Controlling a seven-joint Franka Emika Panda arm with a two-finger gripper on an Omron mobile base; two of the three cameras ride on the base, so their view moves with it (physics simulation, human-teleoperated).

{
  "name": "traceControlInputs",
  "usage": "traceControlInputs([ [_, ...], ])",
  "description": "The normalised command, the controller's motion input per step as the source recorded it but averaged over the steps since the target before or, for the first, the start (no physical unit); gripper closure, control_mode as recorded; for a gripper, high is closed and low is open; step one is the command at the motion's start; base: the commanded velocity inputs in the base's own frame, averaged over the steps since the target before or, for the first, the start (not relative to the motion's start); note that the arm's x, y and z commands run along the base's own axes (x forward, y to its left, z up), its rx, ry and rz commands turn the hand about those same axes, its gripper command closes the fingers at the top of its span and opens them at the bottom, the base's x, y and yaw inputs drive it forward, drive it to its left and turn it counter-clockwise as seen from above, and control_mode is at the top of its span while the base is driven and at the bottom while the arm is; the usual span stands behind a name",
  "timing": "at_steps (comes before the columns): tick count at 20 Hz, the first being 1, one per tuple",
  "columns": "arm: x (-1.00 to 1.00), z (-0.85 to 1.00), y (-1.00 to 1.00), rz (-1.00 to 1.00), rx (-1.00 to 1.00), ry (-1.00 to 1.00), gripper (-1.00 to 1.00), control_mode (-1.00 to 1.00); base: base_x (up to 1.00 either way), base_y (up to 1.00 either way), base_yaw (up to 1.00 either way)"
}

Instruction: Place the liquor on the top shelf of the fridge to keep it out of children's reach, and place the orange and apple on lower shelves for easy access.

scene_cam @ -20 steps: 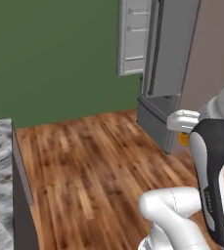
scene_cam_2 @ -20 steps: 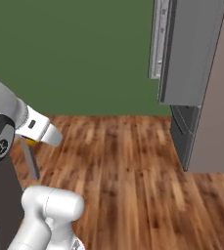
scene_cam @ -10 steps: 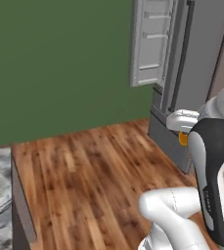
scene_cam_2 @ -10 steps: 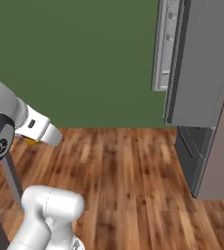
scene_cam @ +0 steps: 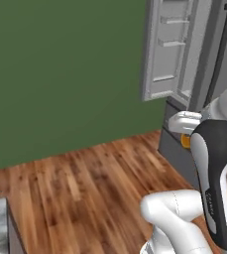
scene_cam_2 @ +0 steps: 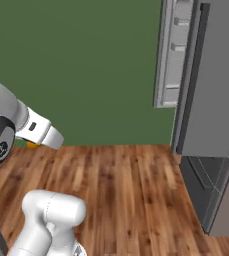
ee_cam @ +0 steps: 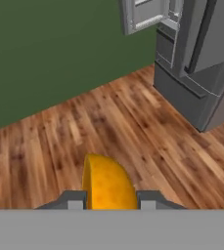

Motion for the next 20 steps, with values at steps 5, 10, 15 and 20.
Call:
traceControlInputs([
  [5, 0.0, 0.0, 0.0, 0.0, 0.0, 0.0, 1.0, 1.0, 0.77, -0.03, -0.2],
  [10, 0.0, 0.0, 0.0, 0.0, 0.0, 0.0, 1.0, 1.0, 0.63, -0.05, -0.28],
  [15, 0.0, 0.0, 0.0, 0.0, 0.0, 0.0, 1.0, 1.0, 0.63, 0.0, -0.34],
  [20, 0.0, 0.0, 0.0, 0.0, 0.0, 0.0, 1.0, 1.0, 0.66, 0.0, -0.36],
])
